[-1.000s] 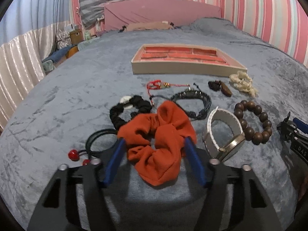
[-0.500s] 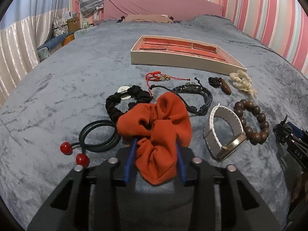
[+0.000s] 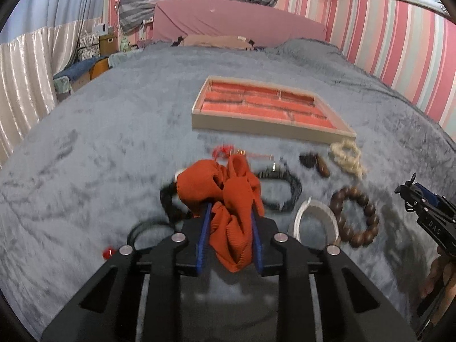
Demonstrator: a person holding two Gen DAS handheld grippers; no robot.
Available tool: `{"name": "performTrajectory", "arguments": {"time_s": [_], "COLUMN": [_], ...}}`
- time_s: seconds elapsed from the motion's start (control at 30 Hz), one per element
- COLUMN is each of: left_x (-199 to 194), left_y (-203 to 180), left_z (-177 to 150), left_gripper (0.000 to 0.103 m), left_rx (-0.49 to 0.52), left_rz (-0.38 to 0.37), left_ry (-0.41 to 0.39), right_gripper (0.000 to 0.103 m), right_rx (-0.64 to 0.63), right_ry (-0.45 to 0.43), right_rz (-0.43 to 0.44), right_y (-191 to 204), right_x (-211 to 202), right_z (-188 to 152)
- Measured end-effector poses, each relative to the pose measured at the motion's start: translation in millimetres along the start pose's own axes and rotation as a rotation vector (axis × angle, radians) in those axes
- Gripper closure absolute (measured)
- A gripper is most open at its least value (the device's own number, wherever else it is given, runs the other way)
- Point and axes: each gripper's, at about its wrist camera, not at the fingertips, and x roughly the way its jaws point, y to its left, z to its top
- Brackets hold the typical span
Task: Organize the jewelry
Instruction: 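Close both tools on their items and carry them over the brick tray, then open both tools to drop the scrunchie and claw clip into the tray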
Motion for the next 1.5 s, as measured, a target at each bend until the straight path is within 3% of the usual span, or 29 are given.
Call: {"name": "performTrajectory", "arguments": {"time_s": [0.3, 0.67, 0.9, 1.27, 1.5], "left_x": [21.1, 115.3, 183.2, 290.4, 308.6], "left_y": [-16.9, -23.9, -29.0, -22.7, -12.6], "left_z": [64.0, 158.7, 208.8, 228.4, 234.3], "left_gripper": [0.078, 0.078, 0.078, 0.078, 0.078], "left_rx": [0.035, 0.018, 0.043, 0.033, -0.002], "left_rz": [-0.031, -0.035, 0.014, 0.064, 0.048], "left_ry": [-0.049, 0.014, 0.048, 0.164, 0.223], "right_gripper": [0.056, 0.056, 0.056, 0.056, 0.056], "right_rx": [0.005, 0.022, 0.068, 0.082, 0.054], "right_ry": [-0.026, 0.043, 0.118, 0.225, 0.301], "right_rz": [0.025, 0.061, 0.055, -0.006, -0.025], "right_y": [10.2, 22.3, 24.0, 21.9, 28.0], "right_x": [41.0, 138.0, 213.5, 301.5, 322.9], "right_z": [73.1, 161.7, 198.1, 222.2, 221.8]}}
